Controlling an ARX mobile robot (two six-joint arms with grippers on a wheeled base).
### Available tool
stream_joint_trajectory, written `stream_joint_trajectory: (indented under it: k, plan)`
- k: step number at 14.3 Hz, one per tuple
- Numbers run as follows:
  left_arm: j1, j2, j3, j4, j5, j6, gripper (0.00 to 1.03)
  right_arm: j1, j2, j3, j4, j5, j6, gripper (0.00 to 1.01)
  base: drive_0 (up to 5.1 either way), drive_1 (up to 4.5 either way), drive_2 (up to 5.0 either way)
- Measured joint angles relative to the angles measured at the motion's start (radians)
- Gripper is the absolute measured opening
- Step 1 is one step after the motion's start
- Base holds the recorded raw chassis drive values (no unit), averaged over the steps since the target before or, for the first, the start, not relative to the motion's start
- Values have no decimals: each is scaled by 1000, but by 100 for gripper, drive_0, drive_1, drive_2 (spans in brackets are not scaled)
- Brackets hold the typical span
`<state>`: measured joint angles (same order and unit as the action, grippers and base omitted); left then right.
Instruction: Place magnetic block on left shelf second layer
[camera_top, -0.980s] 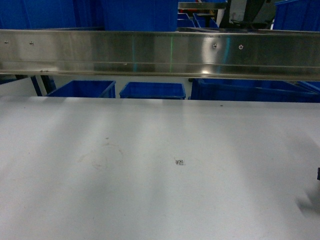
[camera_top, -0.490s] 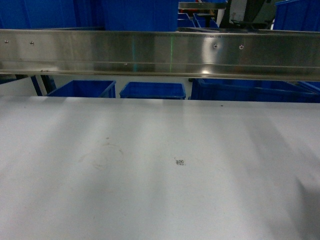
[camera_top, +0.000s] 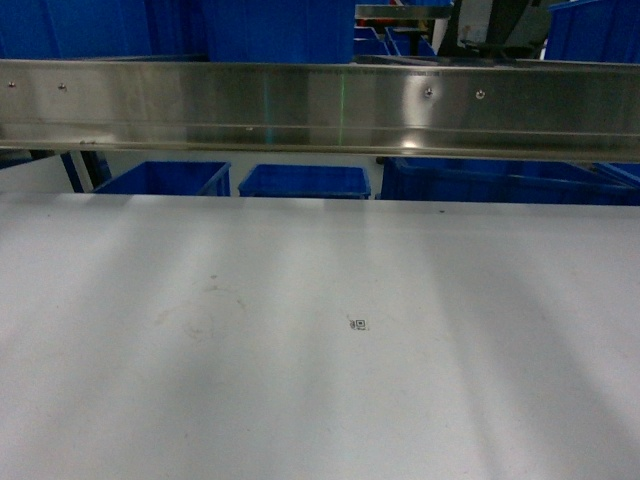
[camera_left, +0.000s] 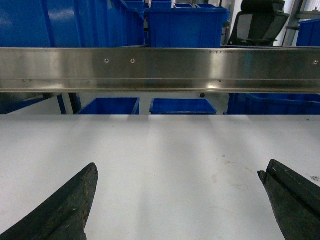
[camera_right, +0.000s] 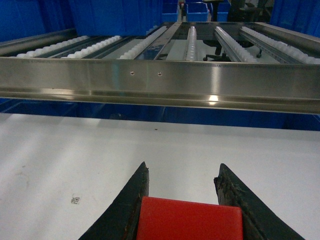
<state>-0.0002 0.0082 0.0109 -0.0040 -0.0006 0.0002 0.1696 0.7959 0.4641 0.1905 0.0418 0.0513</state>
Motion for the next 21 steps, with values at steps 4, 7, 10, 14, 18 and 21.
stream_joint_trajectory:
  k: [4, 7, 10, 14, 18, 21]
  plan:
    - [0, 0, 0, 0, 0, 0, 98, 21, -27, -9, -2, 36, -27, 34, 0, 0, 0]
    - [0, 0, 0, 0, 0, 0, 98, 21, -27, -10, -2, 37, -27, 34, 0, 0, 0]
    - [0, 0, 0, 3, 4, 0, 98, 21, -27, -10, -2, 37, -27, 34, -329, 168, 168]
    - [0, 0, 0, 0, 0, 0, 98, 21, -26, -11, -2, 40, -27, 34, -486, 258, 258]
    - [0, 0, 0, 0, 0, 0, 98, 21, -27, -13, -1, 40, -27, 34, -479, 107, 364]
    - [0, 0, 0, 1, 0, 0, 98, 21, -26, -13, -2, 40, -28, 34, -481, 188, 313]
